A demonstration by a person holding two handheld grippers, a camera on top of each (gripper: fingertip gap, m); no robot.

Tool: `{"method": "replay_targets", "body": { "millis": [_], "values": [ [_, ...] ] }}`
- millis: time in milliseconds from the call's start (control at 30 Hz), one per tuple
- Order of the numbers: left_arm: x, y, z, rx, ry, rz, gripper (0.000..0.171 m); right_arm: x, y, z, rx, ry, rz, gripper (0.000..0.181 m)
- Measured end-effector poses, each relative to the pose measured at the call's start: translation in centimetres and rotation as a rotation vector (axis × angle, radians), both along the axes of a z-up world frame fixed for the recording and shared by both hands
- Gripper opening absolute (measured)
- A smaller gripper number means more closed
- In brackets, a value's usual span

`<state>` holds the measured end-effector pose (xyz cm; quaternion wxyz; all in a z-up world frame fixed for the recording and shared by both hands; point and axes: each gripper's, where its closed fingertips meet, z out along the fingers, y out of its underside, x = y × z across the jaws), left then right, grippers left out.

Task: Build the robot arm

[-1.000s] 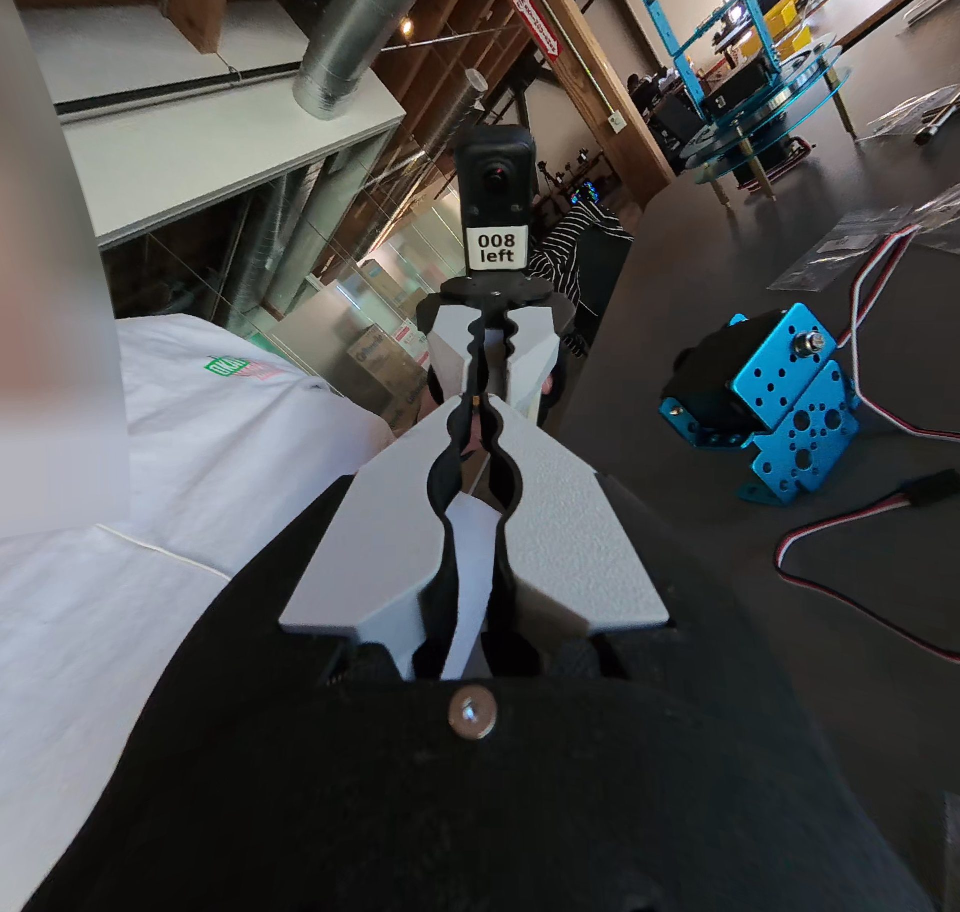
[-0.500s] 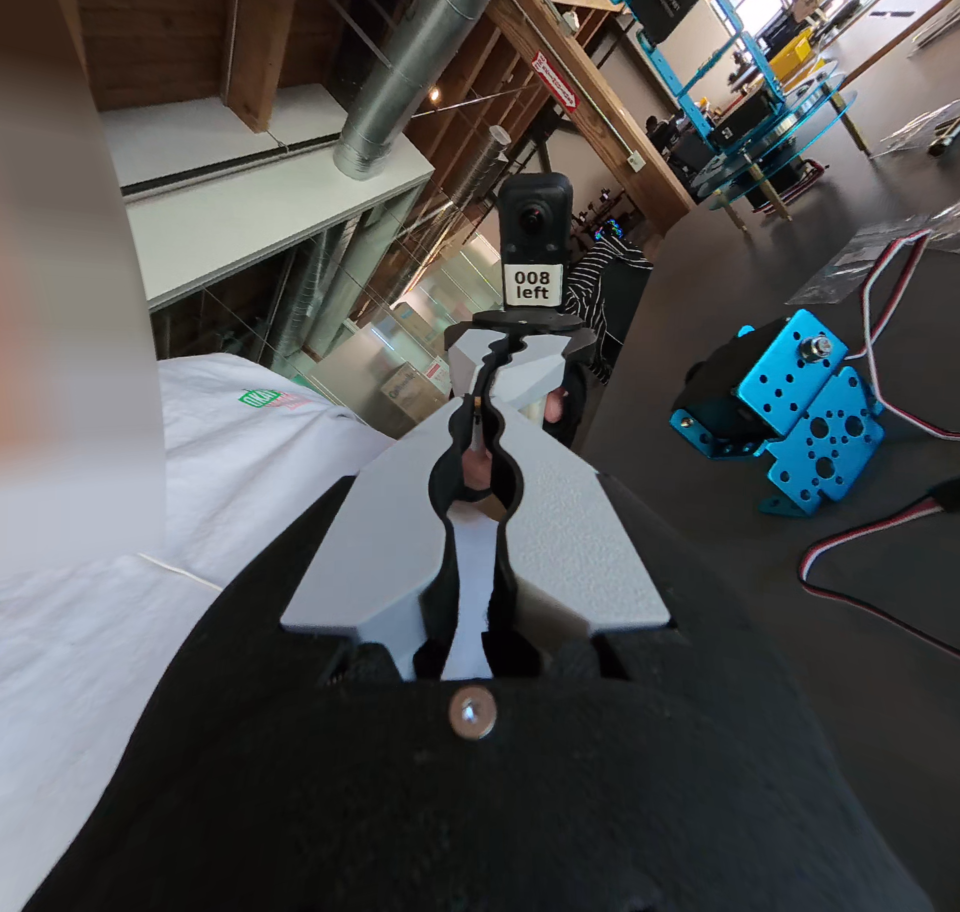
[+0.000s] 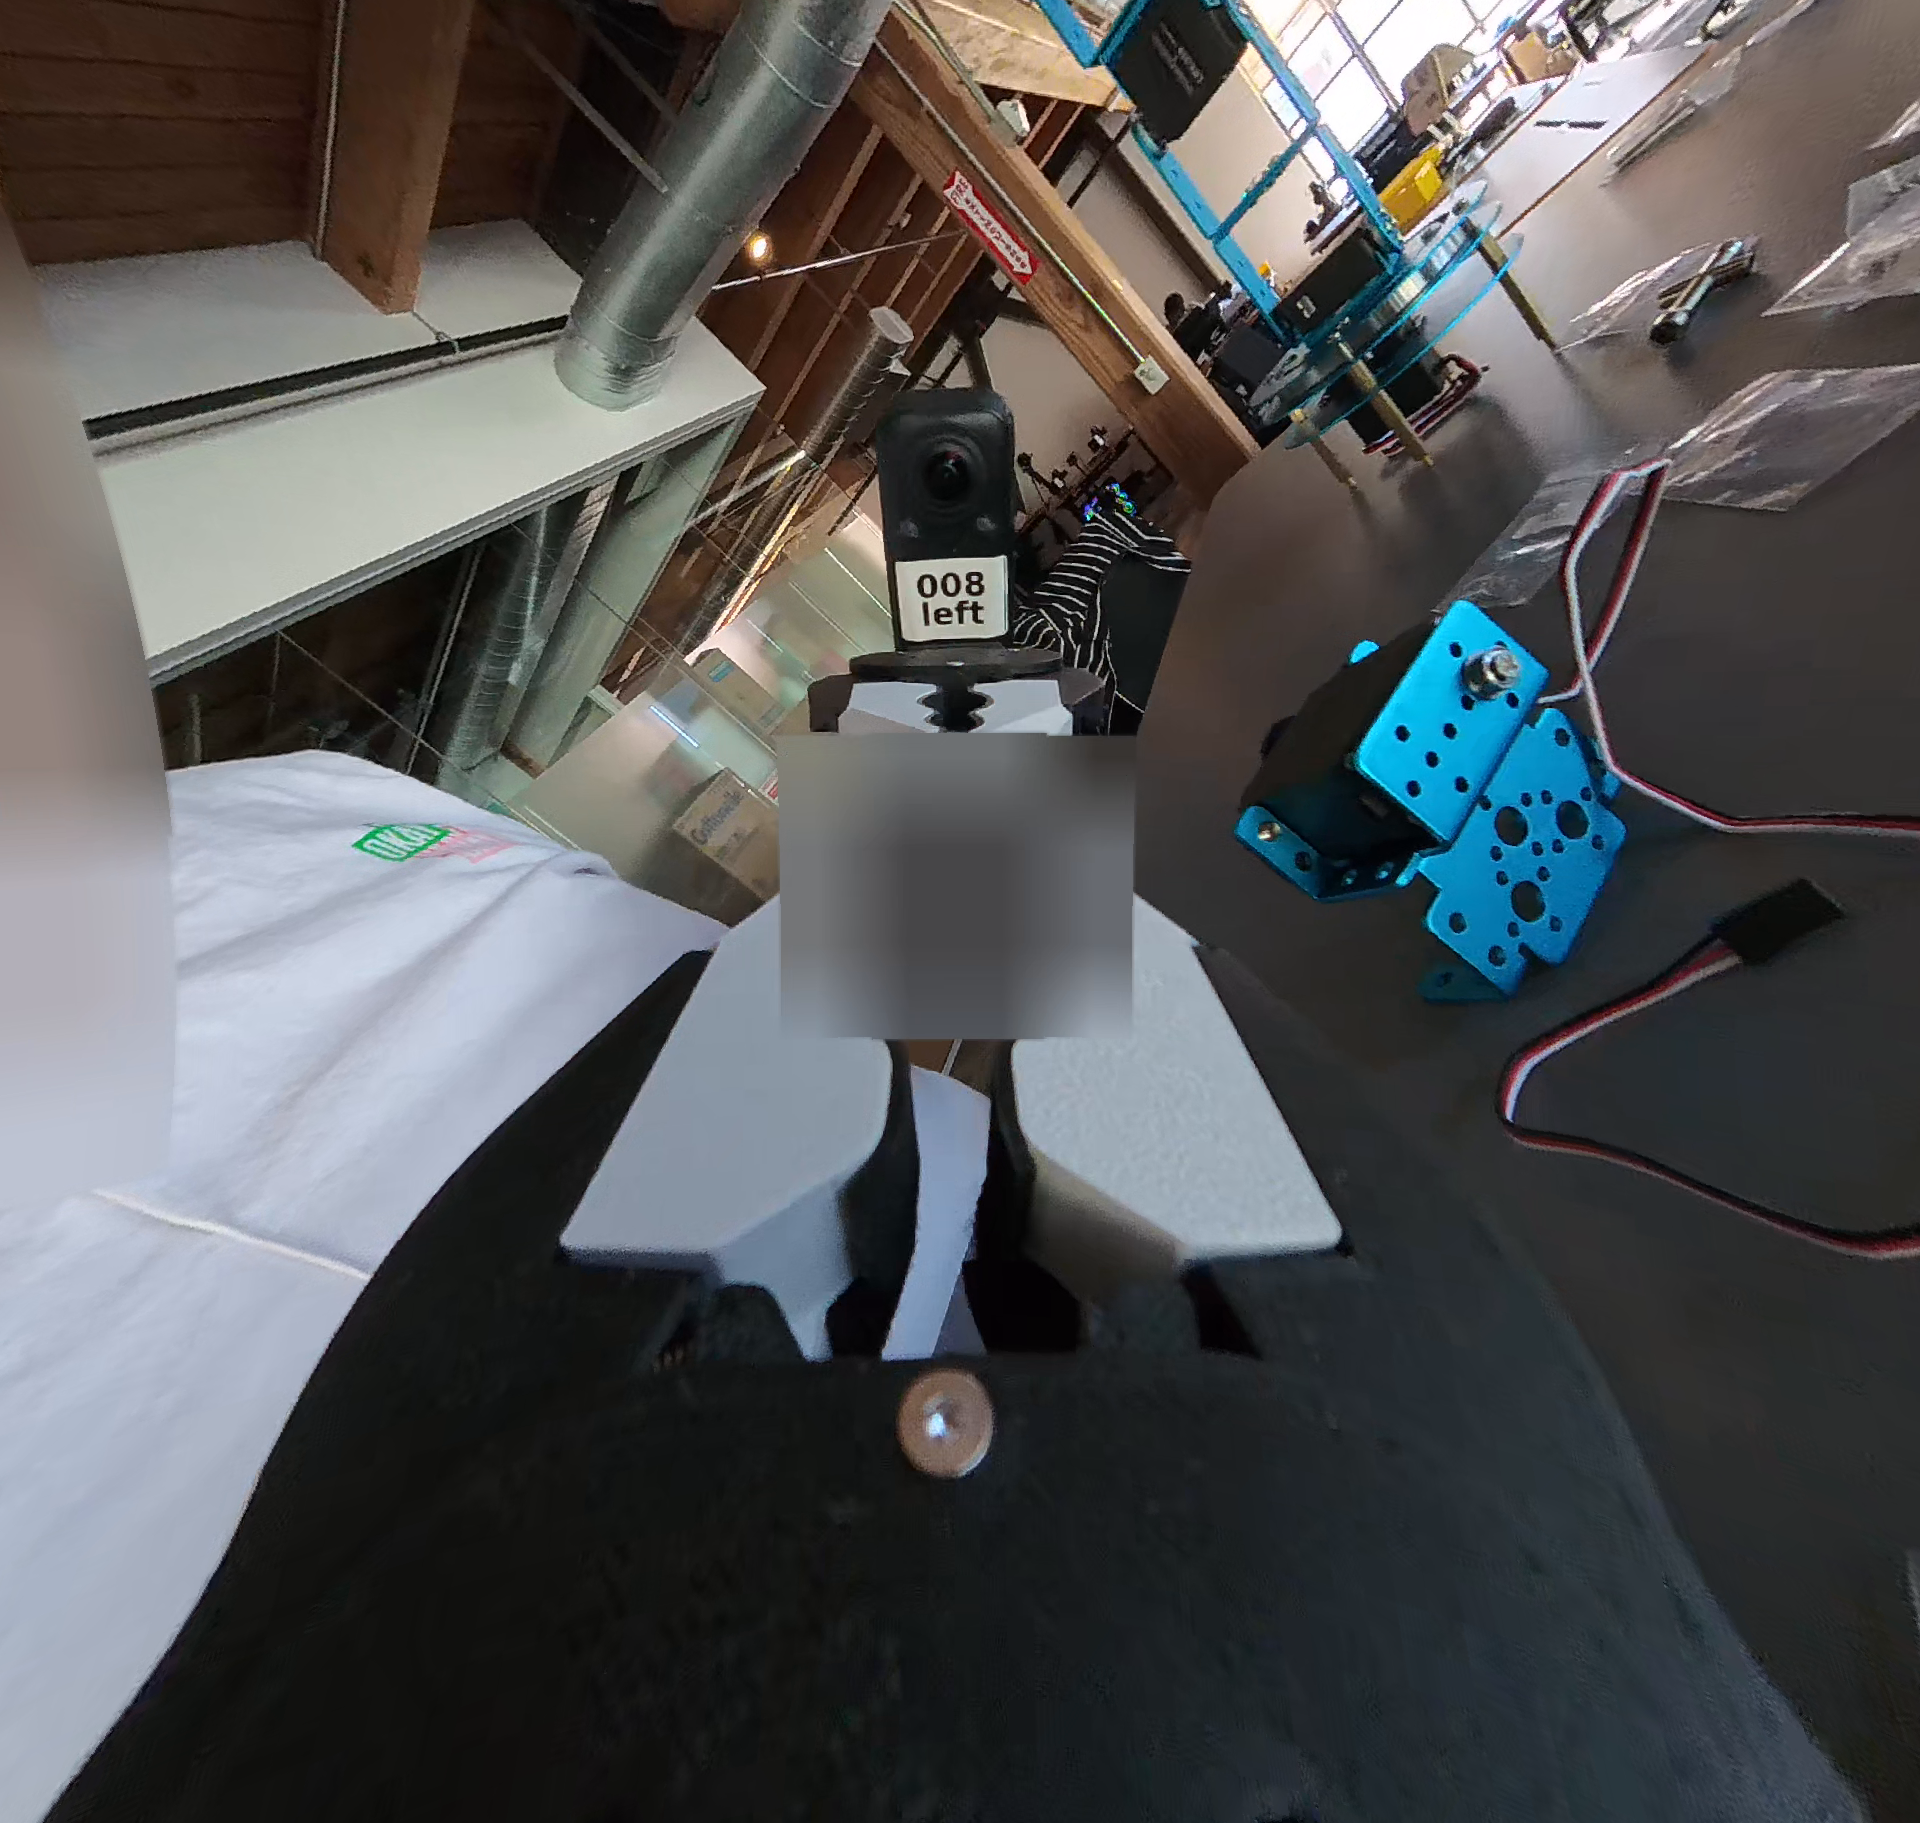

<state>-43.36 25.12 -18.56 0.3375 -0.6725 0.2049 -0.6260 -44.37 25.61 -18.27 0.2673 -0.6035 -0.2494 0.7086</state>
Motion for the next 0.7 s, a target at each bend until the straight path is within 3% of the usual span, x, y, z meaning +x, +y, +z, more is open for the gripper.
{"method": "replay_targets", "body": {
  "millis": [400, 500, 600, 700],
  "values": [
    [-0.7, -0.3, 0.2, -0.027, -0.051, -0.020, 0.000, -0.4, -0.4, -1.2, 0.092, -0.117, 0.009, 0.001],
    [-0.8, -0.4, -0.7, 0.198, 0.152, 0.055, 0.003, -0.4, -0.8, -0.7, 0.004, -0.066, 0.058, 0.001],
    [-0.9, -0.3, -0.8, 0.500, 0.385, 0.160, 0.031, -0.3, -0.9, -0.6, -0.097, -0.030, 0.093, 0.001],
    [-0.7, -0.2, -1.3, 0.704, 0.579, 0.199, 0.032, -0.4, -1.2, -0.9, -0.155, -0.042, 0.124, 0.001]
  ]
}}
